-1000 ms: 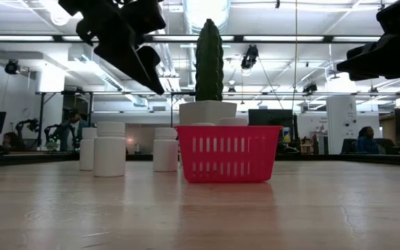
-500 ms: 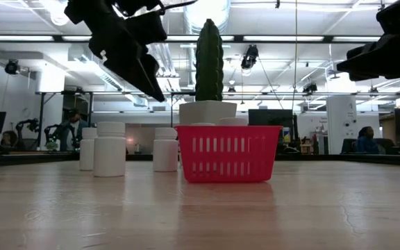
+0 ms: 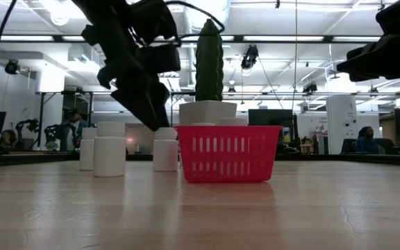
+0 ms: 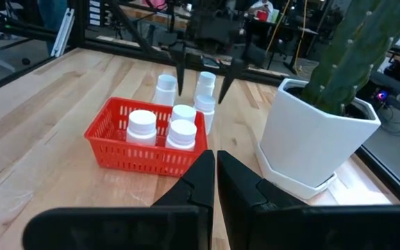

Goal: Pick and place pill bottles into a basket
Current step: Put the white pill bottle into the red bin

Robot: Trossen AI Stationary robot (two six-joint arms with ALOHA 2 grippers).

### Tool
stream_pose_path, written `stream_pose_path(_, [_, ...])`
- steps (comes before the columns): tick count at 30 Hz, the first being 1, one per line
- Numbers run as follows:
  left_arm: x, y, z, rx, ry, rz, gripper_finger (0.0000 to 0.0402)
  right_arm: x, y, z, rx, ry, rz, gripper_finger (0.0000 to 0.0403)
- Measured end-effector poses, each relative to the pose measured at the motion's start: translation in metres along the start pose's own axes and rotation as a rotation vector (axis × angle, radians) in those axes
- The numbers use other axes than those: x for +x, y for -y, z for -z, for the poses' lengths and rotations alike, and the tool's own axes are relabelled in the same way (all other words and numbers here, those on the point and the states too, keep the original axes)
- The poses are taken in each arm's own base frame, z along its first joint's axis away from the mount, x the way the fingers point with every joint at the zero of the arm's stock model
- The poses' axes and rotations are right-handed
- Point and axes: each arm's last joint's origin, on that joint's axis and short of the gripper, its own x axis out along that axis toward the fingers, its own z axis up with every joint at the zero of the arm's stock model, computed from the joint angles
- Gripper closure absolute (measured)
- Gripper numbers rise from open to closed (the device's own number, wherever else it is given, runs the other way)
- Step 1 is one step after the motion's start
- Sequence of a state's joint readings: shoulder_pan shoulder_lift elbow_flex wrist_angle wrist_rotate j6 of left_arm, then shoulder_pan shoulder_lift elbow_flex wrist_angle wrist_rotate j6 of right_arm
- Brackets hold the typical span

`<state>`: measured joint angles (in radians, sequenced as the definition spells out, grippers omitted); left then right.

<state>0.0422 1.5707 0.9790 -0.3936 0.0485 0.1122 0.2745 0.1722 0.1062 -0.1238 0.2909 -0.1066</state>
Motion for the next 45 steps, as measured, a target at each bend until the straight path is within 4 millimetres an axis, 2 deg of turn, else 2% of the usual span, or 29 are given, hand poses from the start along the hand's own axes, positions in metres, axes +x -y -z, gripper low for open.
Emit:
stream_pose_path(34, [0.0060,-0.0005,-0.0015,0.000,0.049,-0.005,0.0077,0.0000,-0.0001,0.0001,-0.001,-0.001,-0.002,0.0394])
stream_pose_path(45, [0.0091,-0.0022,-0.0007,-0.002,0.053,-0.063,0.0077,0.0000,-0.0001,0.0003,0.001,-0.003,-0.003,0.0394])
